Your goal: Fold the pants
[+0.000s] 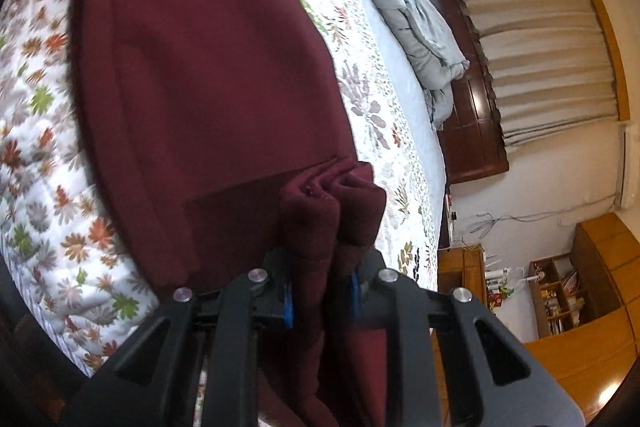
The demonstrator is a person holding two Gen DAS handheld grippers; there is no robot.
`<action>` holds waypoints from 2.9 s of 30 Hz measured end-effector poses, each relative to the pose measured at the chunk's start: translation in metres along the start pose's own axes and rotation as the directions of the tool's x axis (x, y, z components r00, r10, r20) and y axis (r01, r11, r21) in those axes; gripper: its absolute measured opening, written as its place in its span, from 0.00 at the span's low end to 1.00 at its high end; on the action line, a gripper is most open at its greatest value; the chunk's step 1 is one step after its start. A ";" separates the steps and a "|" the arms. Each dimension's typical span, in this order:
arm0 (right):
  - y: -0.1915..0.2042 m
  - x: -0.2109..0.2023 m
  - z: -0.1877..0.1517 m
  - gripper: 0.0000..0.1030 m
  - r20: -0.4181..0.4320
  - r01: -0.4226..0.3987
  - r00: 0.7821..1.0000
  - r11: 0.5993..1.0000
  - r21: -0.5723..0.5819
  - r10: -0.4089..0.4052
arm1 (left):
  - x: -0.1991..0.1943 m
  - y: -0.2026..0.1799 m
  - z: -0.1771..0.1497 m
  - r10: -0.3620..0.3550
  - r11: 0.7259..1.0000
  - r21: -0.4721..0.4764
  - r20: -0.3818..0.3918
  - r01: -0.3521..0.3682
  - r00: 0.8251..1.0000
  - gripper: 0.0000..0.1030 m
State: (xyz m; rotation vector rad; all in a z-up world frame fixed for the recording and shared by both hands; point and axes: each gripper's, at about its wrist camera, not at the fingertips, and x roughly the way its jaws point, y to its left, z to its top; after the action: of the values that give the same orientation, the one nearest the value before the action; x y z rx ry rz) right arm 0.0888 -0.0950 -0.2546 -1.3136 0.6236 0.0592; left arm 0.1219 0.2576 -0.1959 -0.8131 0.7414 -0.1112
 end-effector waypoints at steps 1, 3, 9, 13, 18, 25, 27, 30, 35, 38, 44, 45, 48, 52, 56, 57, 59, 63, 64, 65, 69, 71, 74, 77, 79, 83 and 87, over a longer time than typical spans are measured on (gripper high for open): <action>0.002 0.000 -0.001 0.18 0.001 -0.002 1.000 1.000 -0.004 0.002 | 0.000 0.000 0.000 0.001 1.000 0.001 -0.001 -0.001 1.000 0.95; 0.007 -0.001 -0.002 0.18 0.003 -0.007 1.000 1.000 -0.010 0.007 | 0.000 0.000 0.000 0.002 1.000 0.001 -0.001 -0.002 1.000 0.95; 0.013 -0.007 -0.004 0.20 0.004 -0.026 1.000 1.000 -0.003 0.026 | 0.003 -0.002 0.000 0.011 1.000 0.011 -0.005 -0.011 1.000 0.95; 0.016 -0.007 -0.004 0.23 0.002 -0.039 0.999 0.999 0.001 0.039 | 0.005 -0.001 0.001 0.015 1.000 0.006 -0.005 -0.015 1.000 0.95; 0.008 -0.030 -0.004 0.35 0.024 -0.095 0.995 0.995 0.041 0.094 | 0.005 0.000 0.001 0.018 1.000 0.010 -0.008 -0.018 1.000 0.95; -0.102 -0.059 -0.059 0.34 0.105 -0.359 0.926 0.761 0.541 0.362 | 0.005 -0.001 0.001 0.028 0.999 0.014 -0.007 -0.028 1.000 0.95; -0.139 -0.037 -0.105 0.32 0.078 -0.332 0.915 0.630 0.702 0.396 | 0.005 -0.001 0.001 0.031 0.999 0.014 -0.005 -0.031 1.000 0.95; -0.160 -0.002 -0.167 0.27 0.040 -0.295 0.875 0.466 0.834 0.482 | 0.007 -0.005 0.000 0.038 0.999 0.024 -0.003 -0.038 0.999 0.95; -0.128 0.023 -0.185 0.27 0.011 -0.349 0.792 0.438 0.829 0.610 | 0.010 -0.014 -0.003 0.058 0.997 0.059 -0.007 -0.057 0.998 0.95; -0.136 0.020 -0.184 0.26 0.039 -0.372 0.793 0.432 0.822 0.608 | 0.009 -0.018 -0.002 0.069 0.995 0.076 0.000 -0.069 0.998 0.95; -0.202 0.057 -0.203 0.28 0.182 -0.382 0.800 0.251 0.890 0.571 | -0.019 -0.042 -0.012 0.044 0.991 0.123 0.044 -0.049 0.998 0.95; -0.207 0.075 -0.205 0.28 0.204 -0.384 0.789 0.208 0.899 0.579 | -0.025 -0.043 -0.016 0.027 0.994 0.101 0.042 -0.031 0.999 0.95; -0.199 0.118 -0.205 0.26 0.179 -0.380 0.727 0.171 0.909 0.663 | -0.044 -0.040 -0.029 -0.008 1.000 0.011 0.051 0.007 0.999 0.95; -0.194 0.123 -0.188 0.30 0.098 -0.345 0.722 0.233 0.909 0.685 | -0.061 -0.022 -0.042 0.002 0.991 -0.132 0.048 0.005 0.999 0.95; -0.201 0.088 -0.129 0.32 0.192 -0.473 0.717 0.264 0.841 0.671 | -0.058 -0.005 -0.054 0.039 0.964 -0.261 -0.021 -0.044 0.999 0.95; -0.199 0.084 -0.114 0.36 0.217 -0.513 0.692 0.258 0.818 0.688 | -0.056 -0.001 -0.058 0.016 0.952 -0.304 -0.040 -0.027 0.999 0.95; -0.195 0.078 -0.080 0.50 0.270 -0.605 0.623 0.233 0.762 0.734 | -0.051 0.006 -0.061 -0.037 0.925 -0.379 -0.049 0.015 0.998 0.95; -0.191 0.072 -0.001 0.59 0.320 -0.747 0.482 0.192 0.636 0.816 | -0.043 0.018 -0.060 -0.037 0.884 -0.468 -0.049 0.010 0.998 0.95; -0.190 0.071 0.013 0.59 0.311 -0.759 0.471 0.200 0.619 0.825 | -0.040 0.019 -0.062 -0.029 0.877 -0.480 -0.055 -0.001 0.998 0.95; -0.191 0.069 0.030 0.59 0.297 -0.769 0.468 0.217 0.601 0.832 | -0.037 0.021 -0.061 -0.028 0.872 -0.489 -0.058 -0.004 0.998 0.95; -0.188 0.061 0.092 0.60 0.252 -0.820 0.428 0.257 0.511 0.868 | -0.024 0.029 -0.063 0.002 0.864 -0.503 -0.052 -0.027 0.999 0.95; -0.185 0.061 0.119 0.60 0.238 -0.844 0.401 0.256 0.471 0.885 | -0.016 0.035 -0.063 0.002 0.850 -0.526 -0.062 -0.034 0.998 0.95; -0.181 0.067 0.154 0.65 0.213 -0.877 0.362 0.254 0.407 0.908 | -0.006 0.036 -0.062 -0.023 0.845 -0.535 -0.060 -0.012 0.998 0.95; -0.178 0.071 0.188 0.72 0.181 -0.909 0.314 0.241 0.340 0.932 | 0.000 0.034 -0.063 -0.037 0.855 -0.519 -0.053 0.004 0.998 0.94; -0.173 0.079 0.221 0.76 0.142 -0.934 0.265 0.217 0.285 0.954 | 0.003 0.033 -0.065 -0.047 0.861 -0.508 -0.045 0.018 0.998 0.87; -0.153 0.094 0.284 0.78 0.053 -0.961 0.221 0.208 0.185 0.974 | 0.003 0.033 -0.069 -0.003 0.864 -0.503 -0.060 -0.028 0.998 0.69; -0.120 0.105 0.333 0.79 -0.040 -0.979 0.177 0.180 0.092 0.983 | 0.002 0.039 -0.073 -0.019 0.854 -0.520 -0.051 -0.011 0.999 0.63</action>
State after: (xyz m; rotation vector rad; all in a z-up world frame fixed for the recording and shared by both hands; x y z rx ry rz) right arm 0.3533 0.1439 -0.1579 -0.6202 1.5037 1.0984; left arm 0.0697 0.2388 -0.2569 -1.3360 0.8348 0.0711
